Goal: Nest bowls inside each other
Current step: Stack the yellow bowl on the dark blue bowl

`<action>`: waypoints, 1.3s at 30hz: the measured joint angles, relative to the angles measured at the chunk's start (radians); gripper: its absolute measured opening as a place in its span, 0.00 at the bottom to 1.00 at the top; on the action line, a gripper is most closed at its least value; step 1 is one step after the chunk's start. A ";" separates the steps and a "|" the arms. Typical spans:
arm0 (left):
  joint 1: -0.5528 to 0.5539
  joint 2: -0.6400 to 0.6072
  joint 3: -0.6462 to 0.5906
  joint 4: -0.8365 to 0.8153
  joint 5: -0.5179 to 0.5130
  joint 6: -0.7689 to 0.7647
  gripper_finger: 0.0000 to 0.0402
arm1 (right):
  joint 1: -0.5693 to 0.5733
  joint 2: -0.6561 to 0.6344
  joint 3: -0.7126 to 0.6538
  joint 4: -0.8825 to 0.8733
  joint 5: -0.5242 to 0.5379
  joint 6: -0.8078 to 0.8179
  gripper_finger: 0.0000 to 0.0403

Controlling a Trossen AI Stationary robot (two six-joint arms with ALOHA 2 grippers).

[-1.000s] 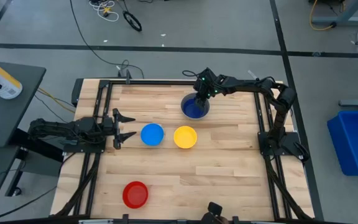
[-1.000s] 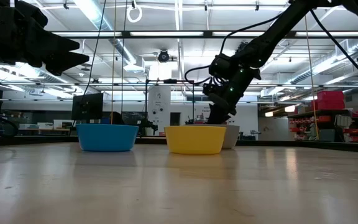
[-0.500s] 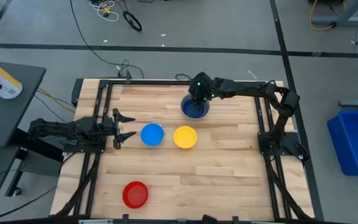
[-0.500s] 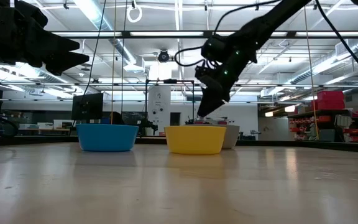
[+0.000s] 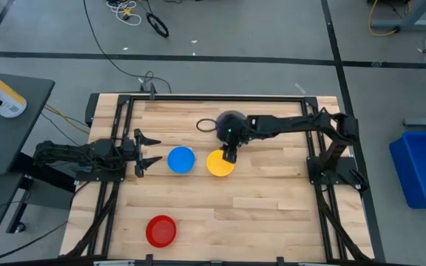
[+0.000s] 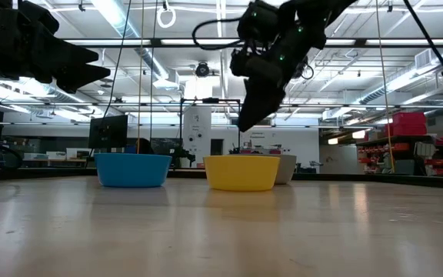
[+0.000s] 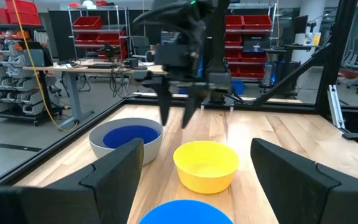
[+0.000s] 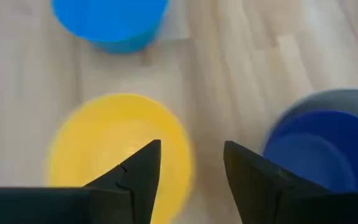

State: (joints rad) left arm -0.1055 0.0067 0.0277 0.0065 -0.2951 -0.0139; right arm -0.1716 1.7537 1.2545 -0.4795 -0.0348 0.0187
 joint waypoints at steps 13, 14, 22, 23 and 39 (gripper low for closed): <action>0.000 0.000 0.000 0.002 0.000 -0.004 0.76 | 0.053 0.007 -0.003 -0.012 -0.017 0.030 0.40; 0.000 0.000 0.000 0.002 0.000 -0.004 0.76 | 0.050 0.007 -0.003 -0.012 -0.018 0.029 0.41; 0.000 0.000 0.000 0.002 0.000 -0.002 0.76 | 0.048 0.012 -0.054 0.007 -0.018 0.032 0.48; 0.000 0.000 0.000 0.002 0.000 -0.002 0.76 | 0.048 0.012 -0.066 0.013 -0.013 0.038 0.49; 0.000 0.000 0.000 0.002 0.000 -0.001 0.76 | 0.046 0.013 -0.126 0.060 0.017 0.044 0.49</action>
State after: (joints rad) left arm -0.1055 0.0063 0.0277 0.0090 -0.2947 -0.0147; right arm -0.1252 1.7672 1.1282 -0.4194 -0.0175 0.0627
